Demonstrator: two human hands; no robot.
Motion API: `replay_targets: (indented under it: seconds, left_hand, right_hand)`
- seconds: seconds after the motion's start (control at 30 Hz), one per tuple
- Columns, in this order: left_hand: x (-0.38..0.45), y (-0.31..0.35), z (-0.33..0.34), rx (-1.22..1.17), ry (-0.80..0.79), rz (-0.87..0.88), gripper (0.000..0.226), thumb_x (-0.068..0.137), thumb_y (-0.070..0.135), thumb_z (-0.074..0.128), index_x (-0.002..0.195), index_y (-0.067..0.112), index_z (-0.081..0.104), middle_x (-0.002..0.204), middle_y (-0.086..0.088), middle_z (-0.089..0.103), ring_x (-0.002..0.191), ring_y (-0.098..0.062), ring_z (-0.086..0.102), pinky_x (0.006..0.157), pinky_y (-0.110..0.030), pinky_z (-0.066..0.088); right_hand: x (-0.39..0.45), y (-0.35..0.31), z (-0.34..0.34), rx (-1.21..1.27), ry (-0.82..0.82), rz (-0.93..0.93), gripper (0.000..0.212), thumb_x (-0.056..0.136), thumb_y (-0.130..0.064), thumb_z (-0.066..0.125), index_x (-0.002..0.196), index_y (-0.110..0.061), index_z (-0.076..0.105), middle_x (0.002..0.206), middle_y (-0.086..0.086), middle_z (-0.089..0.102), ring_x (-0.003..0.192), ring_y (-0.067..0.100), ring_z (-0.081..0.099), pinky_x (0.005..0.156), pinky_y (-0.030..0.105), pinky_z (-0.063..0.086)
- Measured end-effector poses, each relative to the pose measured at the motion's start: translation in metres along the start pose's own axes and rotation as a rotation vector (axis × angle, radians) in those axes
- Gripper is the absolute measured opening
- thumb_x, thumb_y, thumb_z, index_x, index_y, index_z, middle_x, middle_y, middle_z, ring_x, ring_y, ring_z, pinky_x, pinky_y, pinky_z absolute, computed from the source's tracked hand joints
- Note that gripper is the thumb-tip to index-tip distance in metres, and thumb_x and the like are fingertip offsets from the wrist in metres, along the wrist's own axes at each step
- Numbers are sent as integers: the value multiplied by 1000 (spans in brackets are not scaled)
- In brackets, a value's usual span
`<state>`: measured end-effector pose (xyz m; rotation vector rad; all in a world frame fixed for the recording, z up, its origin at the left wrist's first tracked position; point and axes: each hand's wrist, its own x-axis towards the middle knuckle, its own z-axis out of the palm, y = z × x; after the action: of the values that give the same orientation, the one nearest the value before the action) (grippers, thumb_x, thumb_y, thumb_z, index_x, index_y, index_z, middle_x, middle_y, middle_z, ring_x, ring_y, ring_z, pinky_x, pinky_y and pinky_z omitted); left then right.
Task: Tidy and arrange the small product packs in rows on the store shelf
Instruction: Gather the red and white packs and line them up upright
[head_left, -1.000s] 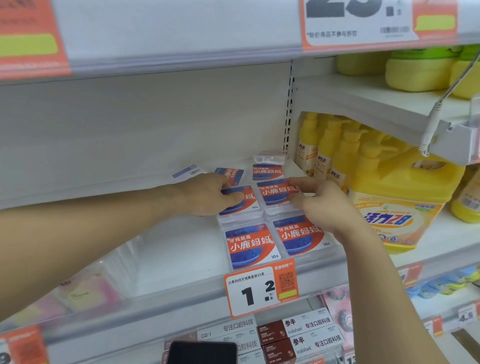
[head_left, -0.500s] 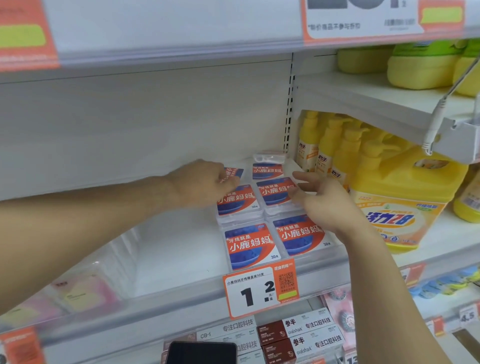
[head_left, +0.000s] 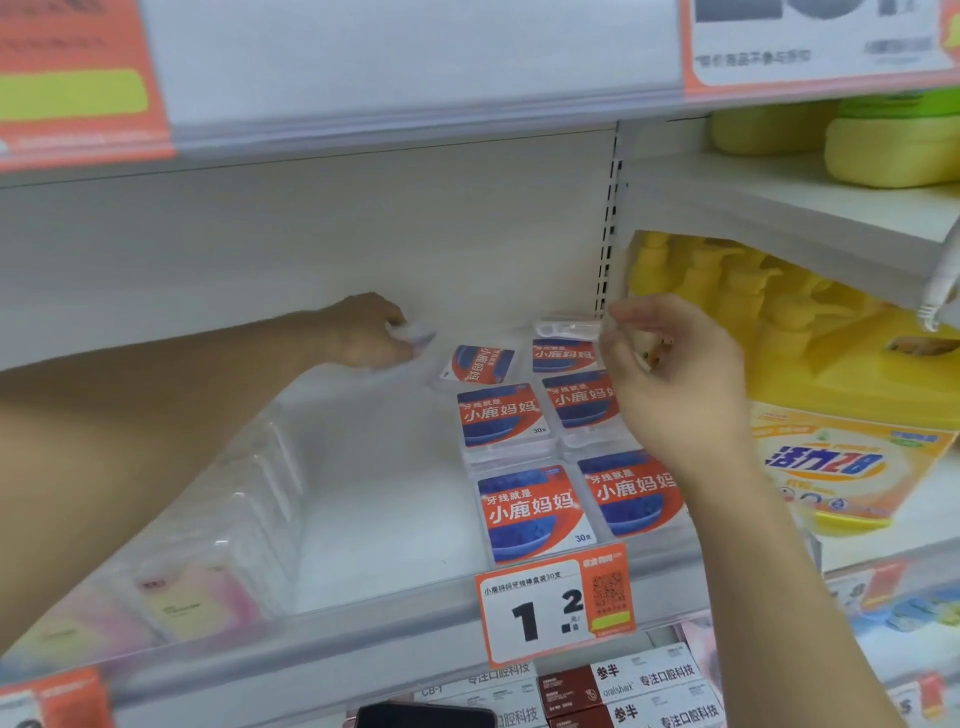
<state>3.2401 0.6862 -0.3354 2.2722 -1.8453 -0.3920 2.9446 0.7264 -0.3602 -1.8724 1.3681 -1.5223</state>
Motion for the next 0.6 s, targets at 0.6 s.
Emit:
replay_targets:
  seconds: [0.6]
  left_hand:
    - [-14, 88, -8, -117, 24, 155, 53, 98, 52, 38, 128, 11, 54, 129, -9, 60, 101, -17, 62, 94, -34, 46]
  right_hand:
    - [9, -10, 10, 319, 93, 236, 46, 85, -35, 77, 123, -26, 53, 108, -6, 71, 86, 11, 74, 71, 38, 64]
